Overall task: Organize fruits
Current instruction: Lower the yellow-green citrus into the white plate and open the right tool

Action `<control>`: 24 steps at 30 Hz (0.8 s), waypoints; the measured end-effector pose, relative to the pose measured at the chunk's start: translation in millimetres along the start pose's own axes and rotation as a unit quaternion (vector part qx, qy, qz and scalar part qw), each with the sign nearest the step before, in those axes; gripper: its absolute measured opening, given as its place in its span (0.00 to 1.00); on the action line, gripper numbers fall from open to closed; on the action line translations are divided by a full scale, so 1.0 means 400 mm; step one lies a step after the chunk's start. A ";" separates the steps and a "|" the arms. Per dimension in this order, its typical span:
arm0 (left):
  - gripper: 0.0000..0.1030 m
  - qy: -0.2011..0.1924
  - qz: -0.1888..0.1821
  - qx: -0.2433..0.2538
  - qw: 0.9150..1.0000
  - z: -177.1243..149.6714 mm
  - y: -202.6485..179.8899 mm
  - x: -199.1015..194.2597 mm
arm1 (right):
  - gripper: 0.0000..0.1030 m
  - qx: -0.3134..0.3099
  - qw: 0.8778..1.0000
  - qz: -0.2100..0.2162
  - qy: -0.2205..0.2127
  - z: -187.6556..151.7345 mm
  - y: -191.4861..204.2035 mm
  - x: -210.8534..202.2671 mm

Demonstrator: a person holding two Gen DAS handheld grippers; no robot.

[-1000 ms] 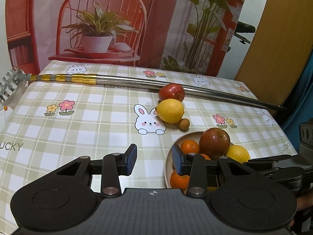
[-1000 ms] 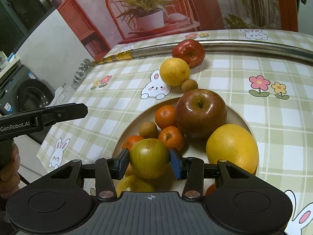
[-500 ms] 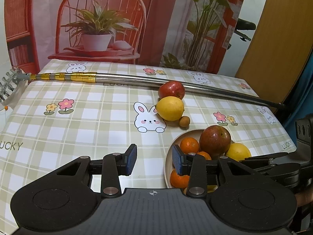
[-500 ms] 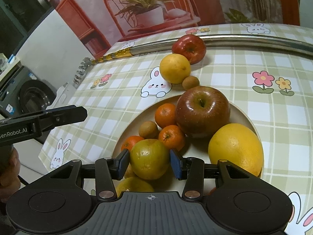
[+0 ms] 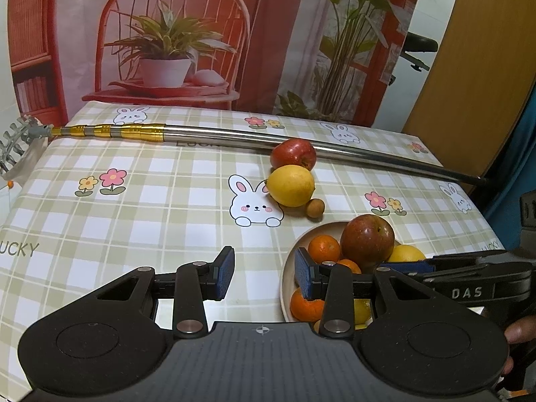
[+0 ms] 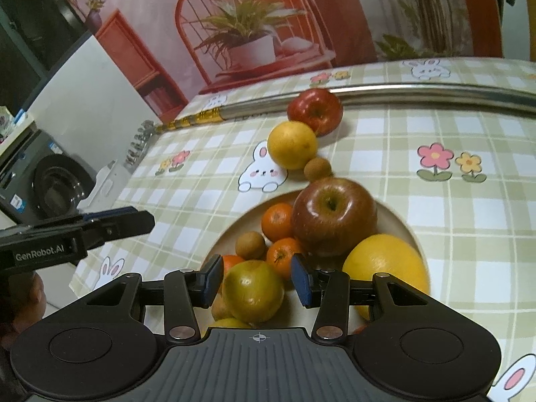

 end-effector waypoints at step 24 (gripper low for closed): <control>0.40 -0.023 -0.011 0.012 1.000 0.066 -0.027 0.011 | 0.41 -0.028 0.990 -0.075 -0.115 0.145 -0.084 -0.145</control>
Point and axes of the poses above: each gripper's, at about its wrist camera, not at the fingertips, and x roughly the way its jaws point, y to its left, z to its top, the point moved 3 cm from there along x, roughly the way its jaws point, and after that the axes turned 5 degrees about -y, right-handed, at the moved point
